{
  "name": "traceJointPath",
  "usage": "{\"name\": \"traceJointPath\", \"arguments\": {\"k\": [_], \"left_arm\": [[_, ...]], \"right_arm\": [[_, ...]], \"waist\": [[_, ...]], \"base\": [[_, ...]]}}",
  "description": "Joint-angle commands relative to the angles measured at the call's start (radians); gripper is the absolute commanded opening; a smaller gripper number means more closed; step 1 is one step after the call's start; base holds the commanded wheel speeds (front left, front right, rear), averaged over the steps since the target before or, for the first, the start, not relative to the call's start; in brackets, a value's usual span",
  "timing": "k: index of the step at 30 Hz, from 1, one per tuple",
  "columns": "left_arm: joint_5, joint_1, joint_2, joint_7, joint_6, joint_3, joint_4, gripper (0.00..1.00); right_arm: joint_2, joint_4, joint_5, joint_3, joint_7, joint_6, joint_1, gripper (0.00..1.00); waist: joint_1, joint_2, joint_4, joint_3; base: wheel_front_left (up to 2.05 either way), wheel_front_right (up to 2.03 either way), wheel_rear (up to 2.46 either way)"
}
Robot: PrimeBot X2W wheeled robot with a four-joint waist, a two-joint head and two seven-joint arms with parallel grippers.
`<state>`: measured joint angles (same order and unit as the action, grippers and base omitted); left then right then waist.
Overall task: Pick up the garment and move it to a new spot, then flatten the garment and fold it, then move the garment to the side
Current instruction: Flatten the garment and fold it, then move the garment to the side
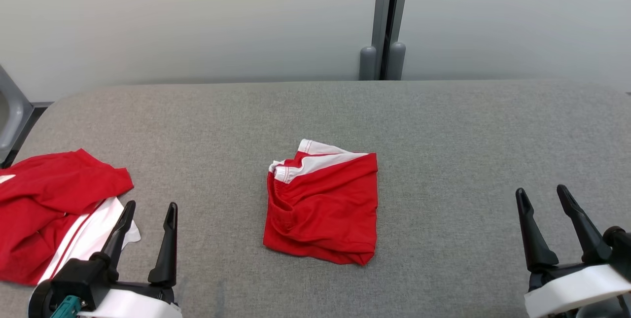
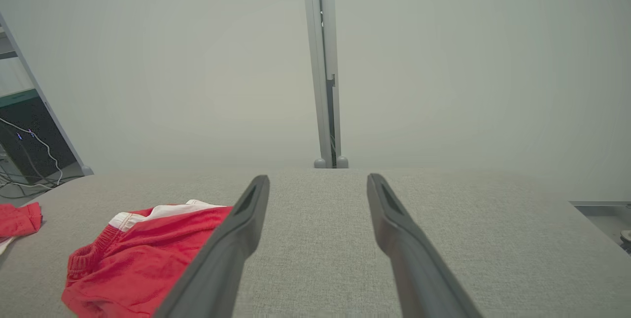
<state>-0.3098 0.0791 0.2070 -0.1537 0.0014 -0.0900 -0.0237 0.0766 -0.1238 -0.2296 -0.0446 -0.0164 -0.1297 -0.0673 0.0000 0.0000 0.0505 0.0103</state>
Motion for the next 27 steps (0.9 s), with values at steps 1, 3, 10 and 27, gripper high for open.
{"name": "traceJointPath", "arguments": {"k": [1, 3, 10, 27], "left_arm": [[-0.002, 0.007, 0.007, 0.001, 0.007, 0.001, -0.005, 1.00], [-0.002, 0.016, 0.010, 0.013, 0.009, -0.003, -0.014, 1.00], [-0.003, 0.023, 0.017, 0.036, 0.015, -0.011, -0.033, 1.00], [-0.012, 0.012, 0.028, 0.047, 0.025, -0.016, -0.047, 1.00]], "right_arm": [[0.004, -0.006, 0.004, -0.001, -0.001, -0.002, -0.009, 1.00], [0.003, -0.013, 0.004, -0.004, -0.007, -0.002, -0.017, 1.00], [0.001, -0.020, 0.013, -0.008, -0.016, -0.002, -0.025, 1.00], [-0.006, -0.009, 0.021, -0.016, -0.007, -0.002, -0.024, 1.00]], "waist": [[0.0000, 0.0000, -0.003, -0.008], [0.0000, 0.0000, -0.004, -0.010], [0.0000, 0.0000, -0.002, -0.013], [0.0000, 0.0000, -0.005, -0.008]], "base": [[0.00, 0.00, 0.00], [0.00, 0.00, 0.00], [0.00, 0.00, 0.00], [0.00, 0.00, 0.00]]}}
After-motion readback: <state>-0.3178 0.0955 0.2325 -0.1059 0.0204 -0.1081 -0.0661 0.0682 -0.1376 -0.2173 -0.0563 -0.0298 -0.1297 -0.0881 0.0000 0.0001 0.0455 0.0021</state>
